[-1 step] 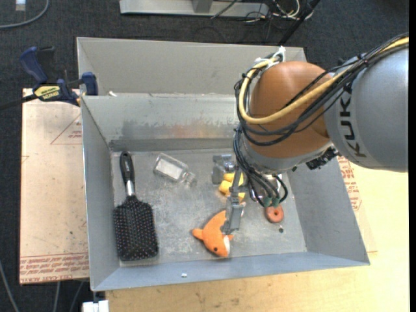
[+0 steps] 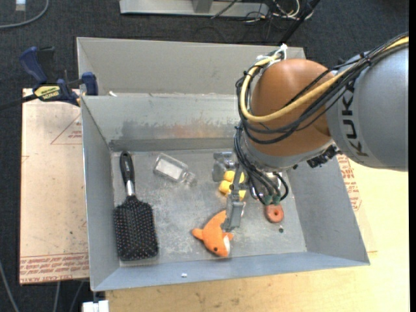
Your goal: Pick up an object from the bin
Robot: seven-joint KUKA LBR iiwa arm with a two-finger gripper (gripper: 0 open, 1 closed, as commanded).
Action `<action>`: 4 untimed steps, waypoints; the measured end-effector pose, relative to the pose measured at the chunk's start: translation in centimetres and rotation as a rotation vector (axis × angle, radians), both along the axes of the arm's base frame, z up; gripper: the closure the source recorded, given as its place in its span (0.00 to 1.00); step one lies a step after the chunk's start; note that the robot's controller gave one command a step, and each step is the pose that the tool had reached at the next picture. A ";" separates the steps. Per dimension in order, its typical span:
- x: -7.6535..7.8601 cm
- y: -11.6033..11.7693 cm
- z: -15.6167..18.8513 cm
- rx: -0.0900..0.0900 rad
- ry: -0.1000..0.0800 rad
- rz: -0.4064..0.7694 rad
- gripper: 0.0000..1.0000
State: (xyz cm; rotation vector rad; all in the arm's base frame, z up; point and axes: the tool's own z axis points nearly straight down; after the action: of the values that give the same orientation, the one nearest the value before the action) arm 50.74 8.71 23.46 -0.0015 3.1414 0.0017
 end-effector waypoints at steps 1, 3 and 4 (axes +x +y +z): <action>-0.7 -0.4 -4.5 0.001 -0.005 0.050 0.00; -0.4 -4.7 -16.5 0.001 -0.005 0.303 1.00; -0.4 -4.7 -16.5 0.002 -0.005 0.303 1.00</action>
Offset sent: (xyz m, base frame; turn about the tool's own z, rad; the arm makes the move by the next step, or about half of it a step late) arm -0.0153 -0.0434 -0.1199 -0.1713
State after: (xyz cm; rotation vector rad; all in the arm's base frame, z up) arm 50.30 4.03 6.96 -0.4747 3.1005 0.0042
